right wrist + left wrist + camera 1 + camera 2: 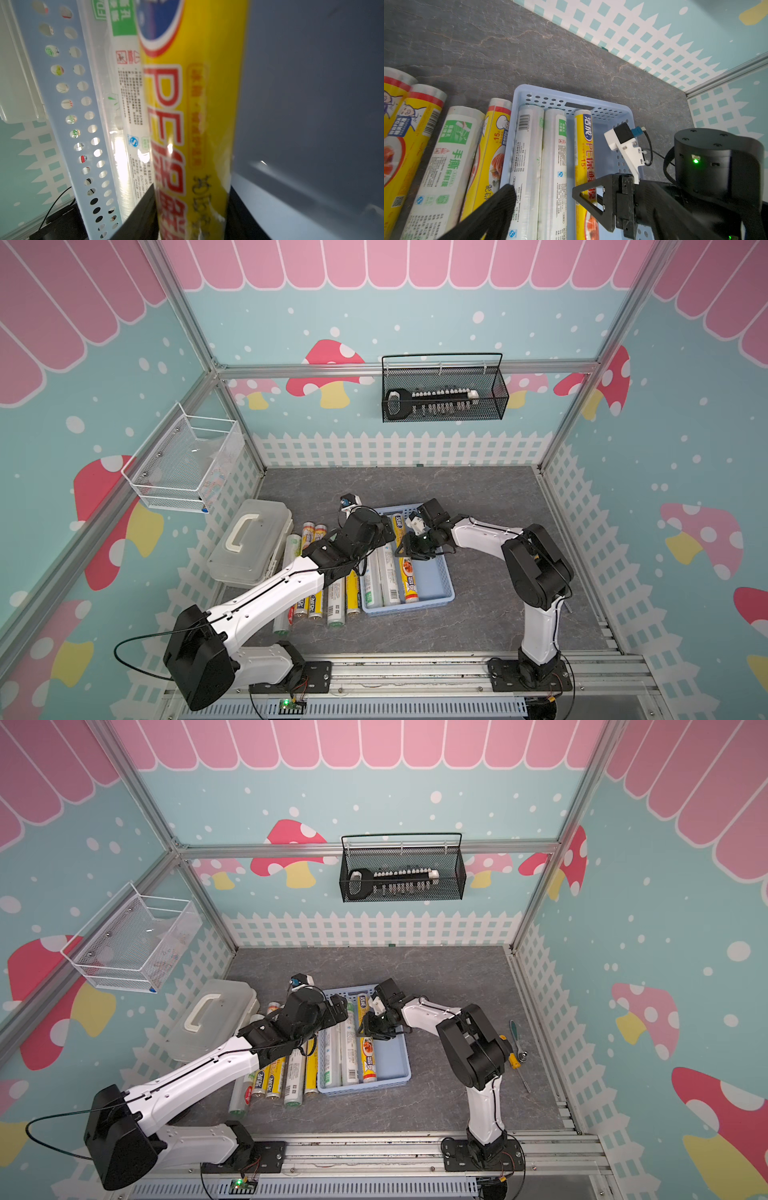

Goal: Put the plastic wrap into the basket
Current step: Place the plastic wrap in the basket.

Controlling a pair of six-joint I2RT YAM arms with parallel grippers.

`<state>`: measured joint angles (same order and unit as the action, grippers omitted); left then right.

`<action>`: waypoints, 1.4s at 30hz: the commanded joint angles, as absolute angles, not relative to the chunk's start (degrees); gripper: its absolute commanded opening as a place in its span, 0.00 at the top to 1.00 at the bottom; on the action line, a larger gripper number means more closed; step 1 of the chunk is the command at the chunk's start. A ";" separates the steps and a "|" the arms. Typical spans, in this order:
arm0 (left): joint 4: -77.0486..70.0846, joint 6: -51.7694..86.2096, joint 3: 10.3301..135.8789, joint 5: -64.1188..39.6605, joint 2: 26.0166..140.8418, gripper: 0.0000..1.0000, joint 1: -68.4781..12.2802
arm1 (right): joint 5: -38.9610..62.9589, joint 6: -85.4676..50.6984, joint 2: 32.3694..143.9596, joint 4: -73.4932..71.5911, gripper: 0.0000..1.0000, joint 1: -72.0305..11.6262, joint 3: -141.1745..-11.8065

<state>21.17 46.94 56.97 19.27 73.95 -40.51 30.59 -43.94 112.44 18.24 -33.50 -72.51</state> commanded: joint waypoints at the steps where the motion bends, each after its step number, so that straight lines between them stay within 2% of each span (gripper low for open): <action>1: 22.51 47.10 55.57 15.77 74.35 0.01 -40.08 | 31.20 -44.82 113.10 16.43 0.48 -34.14 -71.32; 13: 23.37 46.58 55.55 16.13 73.84 0.01 -39.33 | 31.46 -44.38 110.89 15.72 0.49 -34.13 -70.23; 23: 27.53 44.76 56.02 16.55 72.62 0.01 -36.83 | 28.64 -40.70 105.30 17.86 0.44 -34.17 -69.68; 32: 31.36 44.55 48.48 9.61 66.33 0.09 -26.02 | 28.74 -34.63 98.25 13.08 0.41 -35.51 -68.71; 38: 32.87 45.44 42.63 3.27 63.64 0.18 -16.79 | 26.68 -28.54 97.15 11.65 0.33 -40.58 -71.55; 42: 34.70 43.86 41.31 1.89 64.60 0.24 -13.79 | 22.34 -25.28 97.10 11.69 0.32 -44.23 -73.15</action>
<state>32.32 44.77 41.76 4.84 64.53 -15.16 25.96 -29.71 98.48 12.73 -42.30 -71.09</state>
